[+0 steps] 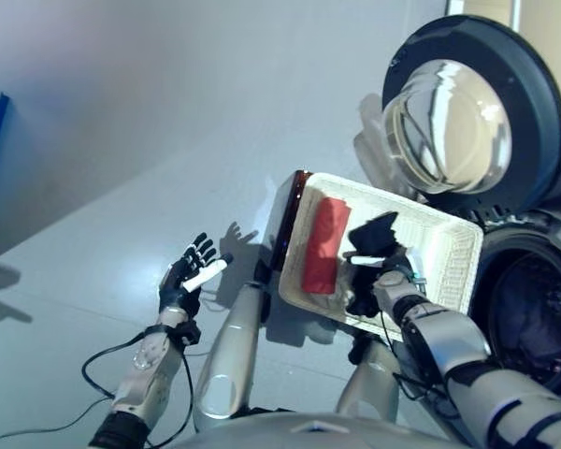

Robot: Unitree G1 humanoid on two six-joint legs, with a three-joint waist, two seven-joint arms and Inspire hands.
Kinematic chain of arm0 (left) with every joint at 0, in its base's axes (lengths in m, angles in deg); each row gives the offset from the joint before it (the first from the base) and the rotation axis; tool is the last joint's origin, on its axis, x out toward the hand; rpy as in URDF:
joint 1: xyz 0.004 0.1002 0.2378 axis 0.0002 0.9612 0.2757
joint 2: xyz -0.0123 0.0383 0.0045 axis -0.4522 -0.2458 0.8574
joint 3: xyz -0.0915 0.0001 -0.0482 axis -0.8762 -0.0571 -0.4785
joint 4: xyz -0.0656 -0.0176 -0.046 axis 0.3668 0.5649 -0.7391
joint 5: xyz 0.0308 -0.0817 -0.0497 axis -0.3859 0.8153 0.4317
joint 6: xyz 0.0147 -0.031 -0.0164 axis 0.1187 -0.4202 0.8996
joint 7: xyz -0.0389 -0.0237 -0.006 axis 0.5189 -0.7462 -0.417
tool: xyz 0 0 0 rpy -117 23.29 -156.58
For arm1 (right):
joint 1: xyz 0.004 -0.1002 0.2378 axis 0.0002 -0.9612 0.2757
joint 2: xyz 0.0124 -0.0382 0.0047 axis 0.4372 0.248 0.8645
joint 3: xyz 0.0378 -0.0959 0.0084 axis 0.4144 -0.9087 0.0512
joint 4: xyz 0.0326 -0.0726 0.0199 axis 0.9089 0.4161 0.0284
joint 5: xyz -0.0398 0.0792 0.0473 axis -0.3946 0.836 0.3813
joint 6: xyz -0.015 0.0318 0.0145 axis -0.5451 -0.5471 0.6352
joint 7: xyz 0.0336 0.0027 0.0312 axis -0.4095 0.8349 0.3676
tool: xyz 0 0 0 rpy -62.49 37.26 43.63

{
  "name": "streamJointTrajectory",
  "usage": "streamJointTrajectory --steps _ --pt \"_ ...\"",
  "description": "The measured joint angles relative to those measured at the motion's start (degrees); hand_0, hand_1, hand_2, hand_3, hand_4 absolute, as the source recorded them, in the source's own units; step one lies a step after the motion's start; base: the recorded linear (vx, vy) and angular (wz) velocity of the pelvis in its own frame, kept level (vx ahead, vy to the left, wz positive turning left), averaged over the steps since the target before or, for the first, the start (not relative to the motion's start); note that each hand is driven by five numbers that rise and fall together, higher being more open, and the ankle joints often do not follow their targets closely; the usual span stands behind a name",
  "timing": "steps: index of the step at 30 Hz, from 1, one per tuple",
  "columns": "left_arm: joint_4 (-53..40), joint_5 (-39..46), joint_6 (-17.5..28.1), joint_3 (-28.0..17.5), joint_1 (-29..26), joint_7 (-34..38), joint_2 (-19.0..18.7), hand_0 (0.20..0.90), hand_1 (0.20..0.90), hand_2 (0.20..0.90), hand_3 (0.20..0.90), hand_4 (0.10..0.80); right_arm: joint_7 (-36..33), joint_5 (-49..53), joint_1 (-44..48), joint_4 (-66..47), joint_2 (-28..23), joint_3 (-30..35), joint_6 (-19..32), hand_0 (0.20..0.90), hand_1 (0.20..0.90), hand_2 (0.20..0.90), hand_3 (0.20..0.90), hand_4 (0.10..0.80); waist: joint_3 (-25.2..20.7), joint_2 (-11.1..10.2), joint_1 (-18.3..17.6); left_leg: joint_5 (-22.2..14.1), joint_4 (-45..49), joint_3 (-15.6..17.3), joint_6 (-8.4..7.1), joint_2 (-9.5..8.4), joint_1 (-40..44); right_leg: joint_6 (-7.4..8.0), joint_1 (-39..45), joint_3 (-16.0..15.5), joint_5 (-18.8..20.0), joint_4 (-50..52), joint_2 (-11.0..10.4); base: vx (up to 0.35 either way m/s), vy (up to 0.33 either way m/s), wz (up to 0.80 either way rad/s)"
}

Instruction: Pick up the clothes and place them into the washing machine

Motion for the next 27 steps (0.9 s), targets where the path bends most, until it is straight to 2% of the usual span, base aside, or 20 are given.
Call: streamJointTrajectory --steps 6,10,17,23,27 --pt "-0.30 -0.17 -0.11 0.06 -0.11 0.15 -0.35 0.900 0.900 0.900 0.900 0.800 -0.50 -0.04 -0.61 0.22 -1.43 0.48 -0.11 0.200 0.200 0.200 0.200 0.300 0.31 0.79 0.36 -1.03 2.25 0.39 0.38 -0.11 -0.72 -0.98 -1.70 1.47 -1.28 3.01 -0.56 -0.002 0.026 -0.03" --pt "-0.99 -0.17 -0.11 0.55 0.00 0.20 -0.41 0.900 0.900 0.900 0.900 0.800 -0.25 -0.12 -0.65 0.33 -0.82 0.50 -0.15 0.200 0.200 0.200 0.200 0.300 0.19 1.24 0.33 -1.50 4.26 0.58 0.29 -0.03 -2.86 -0.35 -4.71 2.80 -2.29 5.75 -1.03 -0.005 0.010 -0.02" --pt "-3.16 -0.17 -0.11 1.13 1.56 -0.36 -0.55 0.900 0.900 0.900 0.900 0.800 0.36 -0.78 -0.79 0.45 -2.06 2.86 -0.53 0.200 0.200 0.200 0.200 0.300 -0.35 2.25 1.16 -1.89 5.08 1.85 0.27 -0.10 -4.07 -0.31 -7.37 4.89 -2.39 7.01 -1.44 -0.018 0.022 -0.06" --pt "-2.98 -0.18 0.00 1.76 2.05 -0.37 -0.60 0.900 0.900 0.900 0.900 0.800 0.40 -0.49 -1.47 0.04 -3.27 6.25 0.04 0.200 0.200 0.200 0.200 0.300 -0.81 2.87 0.64 -1.71 5.24 2.42 0.95 -0.06 -4.23 -0.30 -7.80 5.51 -2.33 6.94 -1.49 -0.001 0.002 -0.01" --pt "-2.64 -0.17 0.01 2.22 2.17 -0.36 -0.58 0.900 0.900 0.900 0.900 0.800 0.18 2.85 -2.43 -0.94 -3.54 8.38 0.49 0.200 0.200 0.200 0.200 0.300 -1.45 3.12 -0.48 -1.70 4.73 2.93 1.03 0.14 -3.90 0.90 -7.65 5.70 -1.60 5.79 -1.37 0.017 -0.017 -0.06"
